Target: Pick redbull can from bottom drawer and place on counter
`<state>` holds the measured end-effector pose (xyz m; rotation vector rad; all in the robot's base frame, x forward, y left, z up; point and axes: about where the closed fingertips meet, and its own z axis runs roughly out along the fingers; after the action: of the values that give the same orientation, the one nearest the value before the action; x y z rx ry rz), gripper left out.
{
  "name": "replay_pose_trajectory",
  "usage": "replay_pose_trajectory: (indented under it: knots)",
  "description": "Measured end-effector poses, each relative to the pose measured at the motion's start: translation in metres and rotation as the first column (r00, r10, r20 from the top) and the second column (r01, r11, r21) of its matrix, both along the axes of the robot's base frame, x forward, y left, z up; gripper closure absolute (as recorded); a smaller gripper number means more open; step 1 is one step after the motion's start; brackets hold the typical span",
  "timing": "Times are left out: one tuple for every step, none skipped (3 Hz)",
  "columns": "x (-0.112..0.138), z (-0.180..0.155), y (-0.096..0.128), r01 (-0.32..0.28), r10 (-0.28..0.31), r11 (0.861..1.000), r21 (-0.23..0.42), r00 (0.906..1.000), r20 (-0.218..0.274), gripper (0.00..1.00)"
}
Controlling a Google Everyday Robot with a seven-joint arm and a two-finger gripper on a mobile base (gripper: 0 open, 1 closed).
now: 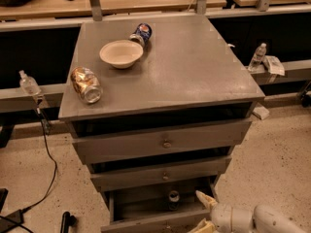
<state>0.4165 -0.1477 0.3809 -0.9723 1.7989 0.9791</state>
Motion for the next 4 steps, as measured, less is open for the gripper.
replay_pose_trajectory:
  knots:
    - [0.012,-0.015,-0.004,0.068,-0.068,0.996,-0.059,0.9977,0.003,0.00]
    - [0.015,-0.017,-0.003,0.073,-0.073,0.995,-0.062,0.9973,0.012,0.00]
    - [0.046,-0.035,0.008,0.118,-0.110,0.990,-0.081,0.9890,0.100,0.00]
    - [0.081,-0.065,0.015,0.197,-0.170,0.971,-0.137,0.9679,0.185,0.00]
